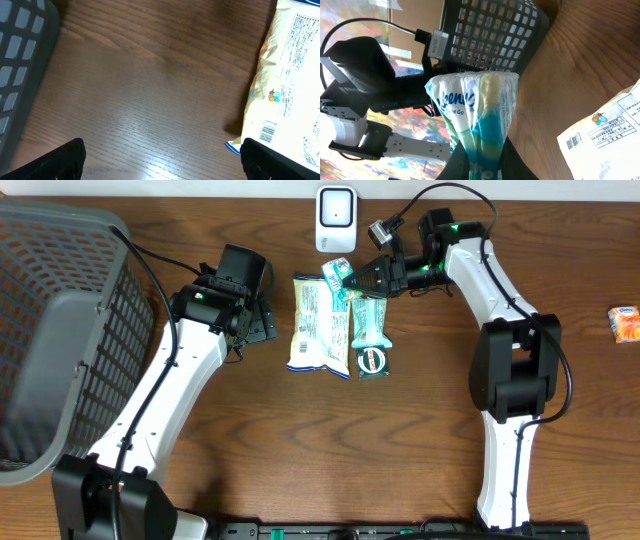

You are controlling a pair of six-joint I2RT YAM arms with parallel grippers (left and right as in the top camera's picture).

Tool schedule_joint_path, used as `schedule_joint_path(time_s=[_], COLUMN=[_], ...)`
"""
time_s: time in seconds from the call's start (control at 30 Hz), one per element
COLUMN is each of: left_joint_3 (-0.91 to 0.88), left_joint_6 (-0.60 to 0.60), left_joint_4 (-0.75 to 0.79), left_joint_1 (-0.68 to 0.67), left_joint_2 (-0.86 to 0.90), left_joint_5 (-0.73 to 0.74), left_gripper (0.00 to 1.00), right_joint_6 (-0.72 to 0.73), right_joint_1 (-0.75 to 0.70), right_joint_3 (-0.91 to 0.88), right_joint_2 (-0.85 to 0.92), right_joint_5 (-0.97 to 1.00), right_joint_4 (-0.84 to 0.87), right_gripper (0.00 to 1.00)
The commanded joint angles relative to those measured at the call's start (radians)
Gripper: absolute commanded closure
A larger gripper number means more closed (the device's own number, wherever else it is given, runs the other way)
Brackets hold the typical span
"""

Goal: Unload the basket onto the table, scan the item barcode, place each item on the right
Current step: 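Lift the teal Kleenex pack toward the scanner with the right gripper, then hold the teal Kleenex pack against the scanner face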

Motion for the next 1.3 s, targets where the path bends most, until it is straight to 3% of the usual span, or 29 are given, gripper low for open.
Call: schedule_joint_path(time_s=[0.0,0.43,0.57,0.7,0.93,1.1,1.27], left_joint_3=[0.005,0.005,0.005,0.005,0.005,0.005,0.005], left_joint_6=[0.006,0.006,0.006,0.006,0.006,0.006,0.006], left_joint_4=[-0.005,-0.005,-0.005,-0.005,-0.005,-0.005,-0.005], left_joint_1=[0.002,0.002,0.002,0.002,0.002,0.002,0.002], left_joint_2=[-0.009,-0.009,-0.009,-0.009,-0.009,-0.009,-0.009], left_joint_5=[-0.016,-0.016,-0.016,-0.016,-0.016,-0.016,-0.016], left_gripper=[0.03,0.02,0.03,0.02,0.02,0.02,0.02], right_joint_6=[-0.027,-0.053,-0.023,0.2,0.226,0.014,-0.292], right_joint_1=[0.001,0.005,0.018,0.038,0.078,0.14,0.204], right_joint_3=[-0.003,-0.003,-0.003,-0.002,0.038,0.063,0.063], right_joint_2=[-0.021,-0.021,-0.021,-0.027,-0.071,-0.071,-0.069], right_joint_5=[-0.018,0.073,0.325,0.65,1.265,1.594,1.662], right_joint_4=[0.003,0.017,0.074,0.184,0.346,0.551,0.751], right_gripper=[0.99,0.99,0.99,0.99,0.99,0.99,0.99])
